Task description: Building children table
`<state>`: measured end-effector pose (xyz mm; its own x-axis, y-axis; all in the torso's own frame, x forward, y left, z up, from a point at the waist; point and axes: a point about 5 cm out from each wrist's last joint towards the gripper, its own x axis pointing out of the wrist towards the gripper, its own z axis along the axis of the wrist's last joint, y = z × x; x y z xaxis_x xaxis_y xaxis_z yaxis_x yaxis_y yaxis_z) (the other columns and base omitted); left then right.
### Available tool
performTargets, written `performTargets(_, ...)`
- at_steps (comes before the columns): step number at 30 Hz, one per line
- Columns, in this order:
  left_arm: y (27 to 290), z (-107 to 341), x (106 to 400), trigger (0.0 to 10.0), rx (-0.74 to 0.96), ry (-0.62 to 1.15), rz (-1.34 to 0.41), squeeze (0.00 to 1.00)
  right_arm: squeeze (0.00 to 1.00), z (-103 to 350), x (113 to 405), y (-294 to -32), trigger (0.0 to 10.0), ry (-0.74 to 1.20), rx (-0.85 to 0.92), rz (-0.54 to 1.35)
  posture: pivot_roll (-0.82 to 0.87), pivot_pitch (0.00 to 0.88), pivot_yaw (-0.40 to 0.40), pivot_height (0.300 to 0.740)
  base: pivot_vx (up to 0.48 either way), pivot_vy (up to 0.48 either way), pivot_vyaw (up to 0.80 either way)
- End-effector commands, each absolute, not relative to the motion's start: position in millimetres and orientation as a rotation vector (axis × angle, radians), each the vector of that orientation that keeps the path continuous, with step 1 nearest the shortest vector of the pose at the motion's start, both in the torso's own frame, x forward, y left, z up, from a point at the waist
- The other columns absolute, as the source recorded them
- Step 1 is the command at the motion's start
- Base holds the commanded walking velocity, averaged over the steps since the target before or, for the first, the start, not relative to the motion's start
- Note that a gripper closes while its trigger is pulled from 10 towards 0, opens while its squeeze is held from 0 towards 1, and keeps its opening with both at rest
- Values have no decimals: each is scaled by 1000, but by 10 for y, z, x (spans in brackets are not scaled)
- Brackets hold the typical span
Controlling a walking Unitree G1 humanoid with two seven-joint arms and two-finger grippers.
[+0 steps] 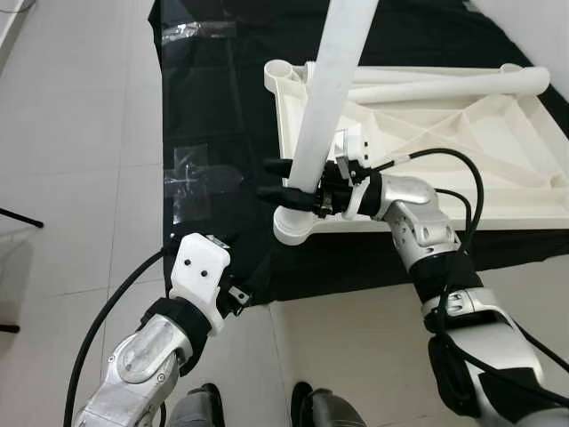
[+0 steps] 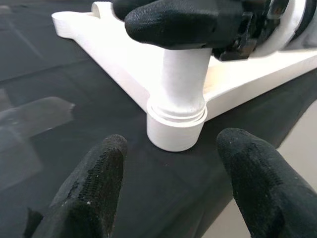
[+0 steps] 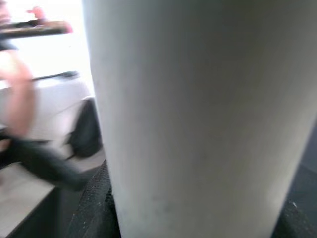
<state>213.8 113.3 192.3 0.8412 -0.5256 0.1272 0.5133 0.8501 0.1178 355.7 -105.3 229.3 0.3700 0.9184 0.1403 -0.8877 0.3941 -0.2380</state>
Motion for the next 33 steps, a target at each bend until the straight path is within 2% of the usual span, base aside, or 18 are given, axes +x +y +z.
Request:
performTargets(1, 1153, 1900, 2111, 10000, 73, -141, -555, 0, 0, 1947, 3618, -1272, 0, -156, -85, 645, 106, 267, -94, 740, 0, 0, 0)
performTargets(2, 1157, 1897, 2110, 10000, 74, -140, -555, 0, 0, 1724, 3505, -1357, 0, -83, -70, 424, 103, 267, -93, 740, 0, 0, 0)
performTargets(3, 1157, 1896, 2109, 10000, 74, -139, -555, 0, 0, 1589, 3408, -1417, 0, -32, -65, 298, 103, 267, -93, 740, 0, 0, 0)
performTargets(4, 1157, 1896, 2109, 10000, 74, -139, -555, 0, 0, 1589, 3408, -1417, 0, -32, -65, 298, 103, 267, -93, 740, 0, 0, 0)
performTargets(5, 1147, 1901, 2110, 10000, 73, -139, -566, 0, 0, 1376, 3120, -1215, 0, 20, -76, 413, 109, 276, -81, 740, 0, 0, 0)
performTargets(6, 1145, 1903, 2110, 10000, 73, -139, -568, 0, 0, 1348, 3059, -1148, 0, 21, -77, 464, 109, 276, -81, 740, 0, 0, 0)
performTargets(11, 1121, 1899, 2130, 10000, 70, -139, -582, 0, 0, 1494, 3214, -1114, 0, -10, -88, 479, 92, 260, -71, 740, 0, 0, 0)
performTargets(12, 1118, 1903, 2135, 10000, 67, -142, -584, 0, 0, 1542, 3265, -1061, 10000, -20, -111, 509, 99, 258, -75, 740, 0, 0, 0)
performTargets(17, 1125, 1900, 2134, 10000, 73, -140, -582, 0, 0, 1594, 3272, -996, 10000, -43, -139, 513, 99, 258, -75, 740, 0, 0, 0)
performTargets(18, 1138, 1903, 2142, 10000, 75, -142, -575, 0, 1000, 1637, 3267, -931, 10000, -64, -98, 569, 103, 248, -76, 740, 0, 0, 0)
performTargets(19, 1138, 1903, 2142, 10000, 75, -142, -575, 0, 1000, 1637, 3267, -931, 10000, -64, -98, 569, 103, 248, -76, 740, 0, 0, 0)
performTargets(21, 1144, 1904, 2149, 10000, 76, -144, -571, 0, 1000, 1807, 3233, -799, 10000, -134, -42, 759, 106, 246, -76, 740, 0, 0, 0)
performTargets(22, 1144, 1904, 2149, 10000, 76, -144, -571, 0, 1000, 1807, 3233, -799, 10000, -134, -42, 759, 106, 246, -76, 740, 0, 0, 0)
performTargets(23, 1140, 1901, 2149, 10000, 74, -144, -571, 0, 890, 1882, 3228, -780, 10000, -160, -30, 828, 105, 241, -76, 740, 0, 0, 0)
performTargets(24, 1132, 1899, 2148, 10000, 71, -144, -572, 0, 0, 1967, 3269, -811, 10000, -186, -55, 889, 105, 239, -78, 740, 0, 0, 0)
performTargets(29, 1116, 1899, 2149, 10000, 68, -147, -571, 0, 0, 2072, 3384, -888, 10000, -201, -132, 1023, 108, 237, -84, 740, 0, 0, 0)
performTargets(30, 1119, 1903, 2150, 10000, 66, -150, -566, 0, 0, 2108, 3403, -890, 10000, -195, -161, 1142, 111, 237, -86, 740, 0, 0, 0)
performTargets(33, 1114, 1900, 2153, 10000, 68, -151, -563, 0, 0, 2159, 3430, -891, 10000, -185, -154, 1232, 113, 231, -89, 740, 0, 0, 0)
